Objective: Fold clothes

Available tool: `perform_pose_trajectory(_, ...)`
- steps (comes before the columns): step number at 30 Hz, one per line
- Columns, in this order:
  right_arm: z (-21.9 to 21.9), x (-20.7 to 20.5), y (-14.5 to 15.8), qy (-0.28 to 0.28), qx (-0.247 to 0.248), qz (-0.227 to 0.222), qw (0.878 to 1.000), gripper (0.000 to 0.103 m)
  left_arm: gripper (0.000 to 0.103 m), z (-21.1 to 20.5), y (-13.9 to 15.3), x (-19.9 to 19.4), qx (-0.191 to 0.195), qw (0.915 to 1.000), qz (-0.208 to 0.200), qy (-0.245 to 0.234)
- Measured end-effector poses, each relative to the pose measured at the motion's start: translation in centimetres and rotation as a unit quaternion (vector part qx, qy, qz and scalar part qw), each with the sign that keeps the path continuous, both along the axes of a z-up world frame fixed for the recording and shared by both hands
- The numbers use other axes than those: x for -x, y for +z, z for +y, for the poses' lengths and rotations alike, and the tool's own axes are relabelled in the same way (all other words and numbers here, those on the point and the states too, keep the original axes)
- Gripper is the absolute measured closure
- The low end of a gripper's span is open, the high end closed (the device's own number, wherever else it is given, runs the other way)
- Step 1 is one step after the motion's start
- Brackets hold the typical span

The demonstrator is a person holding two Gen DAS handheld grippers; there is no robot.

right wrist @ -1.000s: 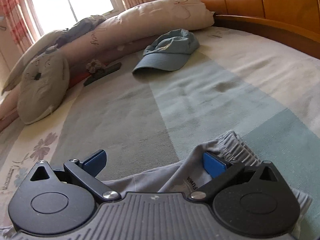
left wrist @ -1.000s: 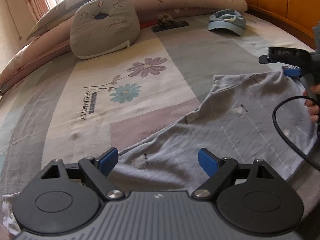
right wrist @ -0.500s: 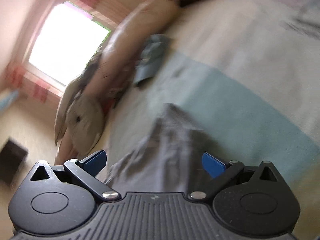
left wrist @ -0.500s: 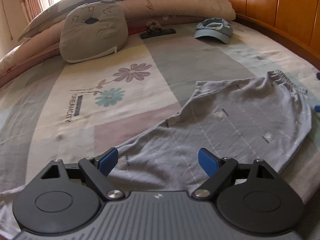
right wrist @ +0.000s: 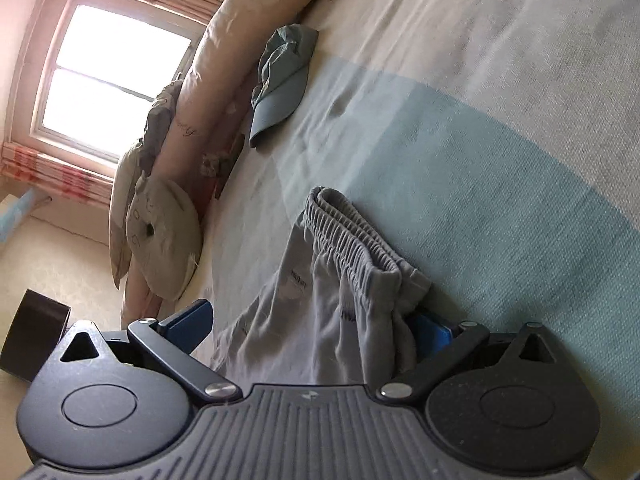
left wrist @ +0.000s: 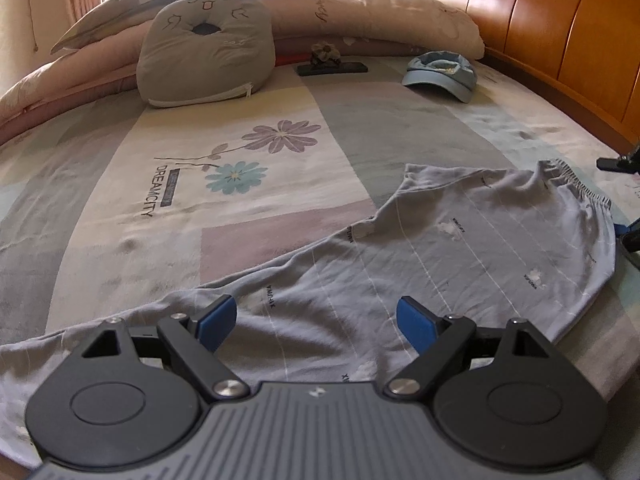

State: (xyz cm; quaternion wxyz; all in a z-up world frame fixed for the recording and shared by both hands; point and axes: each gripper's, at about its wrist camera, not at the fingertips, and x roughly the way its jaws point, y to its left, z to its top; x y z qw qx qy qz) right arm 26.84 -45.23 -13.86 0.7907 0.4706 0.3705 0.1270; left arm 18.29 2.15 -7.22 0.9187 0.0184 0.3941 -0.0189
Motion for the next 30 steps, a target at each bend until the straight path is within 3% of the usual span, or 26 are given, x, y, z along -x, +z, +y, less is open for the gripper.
perform_pose_trajectory(4,1.4,1.4,-0.2,0.036,-0.008,-0.016,0.999,0.000,0.016,0.5,-0.3,0.0,0.008,1.0000,0.003,0.004)
perform_pose_trajectory(6,2.0,1.7,-0.2,0.044,0.014,-0.035,0.998,0.000,0.016,0.6,-0.3,-0.1,0.008,0.9999,0.004,0.007)
perform_pose_trajectory(12,2.3,0.3,-0.1,-0.003,0.071,-0.098,0.993,0.000,0.016,0.6,0.1,0.2,0.009,0.9999,-0.004,0.003)
perform_pose_trajectory(14,2.8,0.0,0.0,0.004,0.068,-0.087,0.994,0.000,0.016,0.7,0.1,0.2,0.010,0.9999,-0.004,0.003)
perform_pose_trajectory(17,3.3,0.5,-0.5,0.047,0.022,-0.101,0.994,0.000,0.016,0.9,-0.1,-0.2,0.010,0.9999,0.000,0.008)
perform_pose_trajectory(19,3.5,0.4,-0.7,0.053,0.033,-0.114,0.992,0.000,0.016,0.8,-0.1,-0.5,0.008,0.9999,0.003,0.011)
perform_pose_trajectory(25,1.9,-1.2,-1.6,-0.008,0.004,-0.160,0.987,0.001,0.016,0.3,0.5,0.0,0.004,0.9999,-0.010,-0.003)
perform_pose_trajectory(28,1.6,-0.7,-1.9,-0.008,0.026,-0.146,0.989,0.020,0.016,0.7,0.4,0.0,0.004,1.0000,-0.007,0.006)
perform_pose_trajectory(30,1.6,-0.3,-2.2,-0.009,0.056,-0.138,0.989,0.047,0.016,1.0,0.1,-0.2,0.004,0.9999,-0.001,0.014)
